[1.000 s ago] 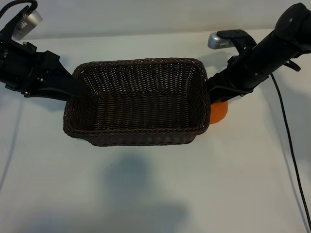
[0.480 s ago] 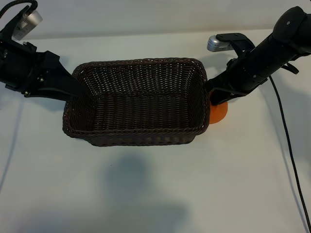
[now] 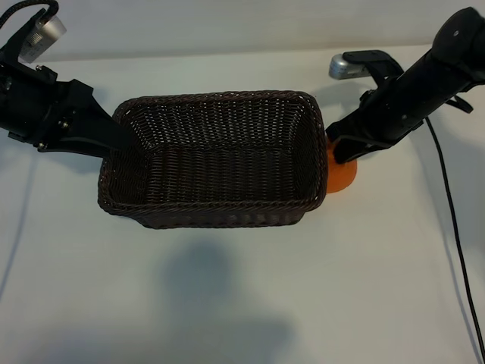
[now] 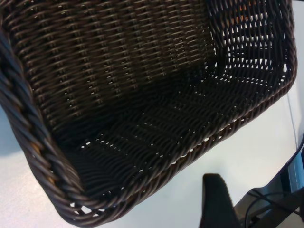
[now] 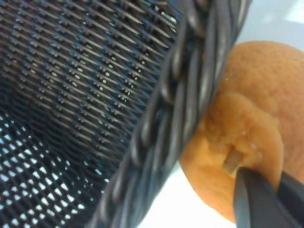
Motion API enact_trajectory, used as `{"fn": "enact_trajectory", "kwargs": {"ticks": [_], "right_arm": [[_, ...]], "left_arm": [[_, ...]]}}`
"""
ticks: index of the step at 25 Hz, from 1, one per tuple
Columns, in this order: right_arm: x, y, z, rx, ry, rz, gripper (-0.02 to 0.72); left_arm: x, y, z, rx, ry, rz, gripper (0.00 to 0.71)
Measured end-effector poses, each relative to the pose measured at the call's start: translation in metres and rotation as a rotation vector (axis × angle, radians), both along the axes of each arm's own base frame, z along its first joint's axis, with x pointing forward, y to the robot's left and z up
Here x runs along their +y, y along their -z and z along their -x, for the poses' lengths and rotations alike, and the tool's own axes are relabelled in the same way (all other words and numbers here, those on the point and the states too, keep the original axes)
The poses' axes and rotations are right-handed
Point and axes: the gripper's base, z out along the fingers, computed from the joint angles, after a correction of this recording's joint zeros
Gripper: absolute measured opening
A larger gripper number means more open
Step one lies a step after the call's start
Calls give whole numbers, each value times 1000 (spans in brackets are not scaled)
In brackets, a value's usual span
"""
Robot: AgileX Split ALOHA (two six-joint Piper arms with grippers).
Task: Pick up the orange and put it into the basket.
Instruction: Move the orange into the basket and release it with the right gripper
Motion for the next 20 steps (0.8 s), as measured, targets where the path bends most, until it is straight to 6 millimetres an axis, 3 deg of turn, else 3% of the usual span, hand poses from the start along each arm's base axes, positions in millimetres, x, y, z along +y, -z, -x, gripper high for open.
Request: {"fn": "enact_trajectory", "kwargs": {"ticks": [13, 20], "right_arm": [[-29, -66, -2, -34, 39, 99, 39], [-29, -112, 7, -76, 19, 83, 39]], "left_arm": [[0, 0, 1, 6, 4, 2, 456], [0, 0, 1, 8, 1, 3, 456]]}}
